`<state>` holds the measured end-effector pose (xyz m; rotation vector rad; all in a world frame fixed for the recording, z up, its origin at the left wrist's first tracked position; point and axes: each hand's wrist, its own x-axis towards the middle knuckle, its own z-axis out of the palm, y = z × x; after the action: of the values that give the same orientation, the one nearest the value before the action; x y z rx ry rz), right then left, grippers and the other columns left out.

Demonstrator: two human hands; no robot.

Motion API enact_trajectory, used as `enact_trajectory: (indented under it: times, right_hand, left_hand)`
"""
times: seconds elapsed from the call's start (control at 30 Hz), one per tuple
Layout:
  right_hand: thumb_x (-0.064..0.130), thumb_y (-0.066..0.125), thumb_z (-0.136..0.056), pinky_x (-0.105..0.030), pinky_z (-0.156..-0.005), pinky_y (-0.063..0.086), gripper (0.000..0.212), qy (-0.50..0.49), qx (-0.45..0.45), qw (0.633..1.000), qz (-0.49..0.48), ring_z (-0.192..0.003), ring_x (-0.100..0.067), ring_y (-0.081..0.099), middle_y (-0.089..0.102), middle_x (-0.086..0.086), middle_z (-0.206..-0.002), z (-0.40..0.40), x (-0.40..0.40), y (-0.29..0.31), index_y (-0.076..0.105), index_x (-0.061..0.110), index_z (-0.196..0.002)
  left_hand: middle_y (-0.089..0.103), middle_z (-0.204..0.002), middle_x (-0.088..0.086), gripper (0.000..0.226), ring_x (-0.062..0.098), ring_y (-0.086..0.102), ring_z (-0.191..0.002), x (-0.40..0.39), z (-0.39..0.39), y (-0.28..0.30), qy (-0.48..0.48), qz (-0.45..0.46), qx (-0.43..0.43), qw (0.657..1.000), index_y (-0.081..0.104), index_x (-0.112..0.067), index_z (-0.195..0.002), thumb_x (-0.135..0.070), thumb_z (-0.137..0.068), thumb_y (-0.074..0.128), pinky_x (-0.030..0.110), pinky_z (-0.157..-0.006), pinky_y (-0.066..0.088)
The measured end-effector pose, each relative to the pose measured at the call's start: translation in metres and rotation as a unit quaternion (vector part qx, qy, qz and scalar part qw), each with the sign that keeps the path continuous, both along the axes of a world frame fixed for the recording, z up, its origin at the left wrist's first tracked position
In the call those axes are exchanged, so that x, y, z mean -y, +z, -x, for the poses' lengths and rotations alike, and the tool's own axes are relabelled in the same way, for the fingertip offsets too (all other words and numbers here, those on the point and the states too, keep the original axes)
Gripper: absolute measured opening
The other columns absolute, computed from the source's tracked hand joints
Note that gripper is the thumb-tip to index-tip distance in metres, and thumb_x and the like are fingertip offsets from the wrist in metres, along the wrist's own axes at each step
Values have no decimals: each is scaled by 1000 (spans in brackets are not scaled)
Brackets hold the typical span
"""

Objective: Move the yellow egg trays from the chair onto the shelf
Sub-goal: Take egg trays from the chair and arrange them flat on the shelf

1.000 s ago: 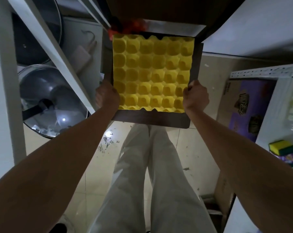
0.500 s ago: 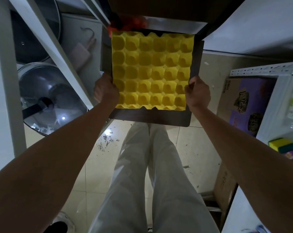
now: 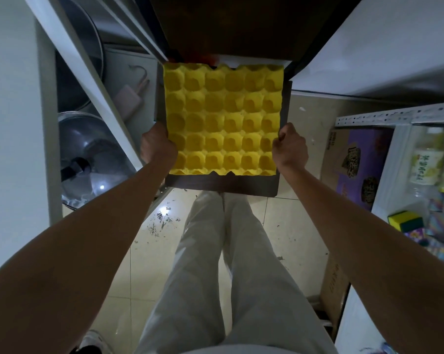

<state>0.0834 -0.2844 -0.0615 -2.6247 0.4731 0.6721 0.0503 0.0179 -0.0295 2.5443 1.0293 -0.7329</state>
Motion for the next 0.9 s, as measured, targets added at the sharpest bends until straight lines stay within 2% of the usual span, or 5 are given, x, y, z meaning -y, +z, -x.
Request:
enact_trajectory:
  times: [0.4,0.5,0.63,0.73,0.9]
  right_hand:
    - [16,60,-89,-35,-62,41,19,-198,7,977,-78,-78,-33,63,56,-9,-81,77,66,126,45,11,-100]
    - [15,59,-90,-41,-71,48,33,-281,14,958,-53,-93,-40,66,63,-16,-95,124,92,173,53,8,-122]
    - [22,58,-94,-43,-76,52,57,-366,33,930,15,-96,-38,66,68,-17,-108,211,112,245,40,14,-147]
    - [22,56,-94,-43,-68,54,37,-426,64,901,58,-82,-36,67,67,-12,-92,277,122,299,43,15,-128]
    - [18,63,-93,-39,-62,51,29,-530,79,839,98,-76,-32,64,55,-3,-80,384,132,359,35,22,-98]
  left_hand:
    - [65,-96,16,27,38,64,-87,68,2,117,-111,102,25,988,53,-10,-108,-21,-86,66,46,-71,56]
    - [57,-83,5,25,30,57,-78,105,8,138,-156,136,56,977,52,-12,-104,-25,-89,67,35,-59,41]
    - [58,-89,-1,23,24,56,-83,165,18,170,-181,234,64,953,57,-15,-102,-28,-89,72,36,-67,47]
    - [52,-65,2,29,28,56,-70,207,48,201,-267,285,48,919,52,-16,-68,-20,-92,68,32,-57,36]
    - [64,-75,9,12,32,63,-76,276,112,272,-392,311,44,865,66,-10,-81,-16,-91,68,35,-67,46]
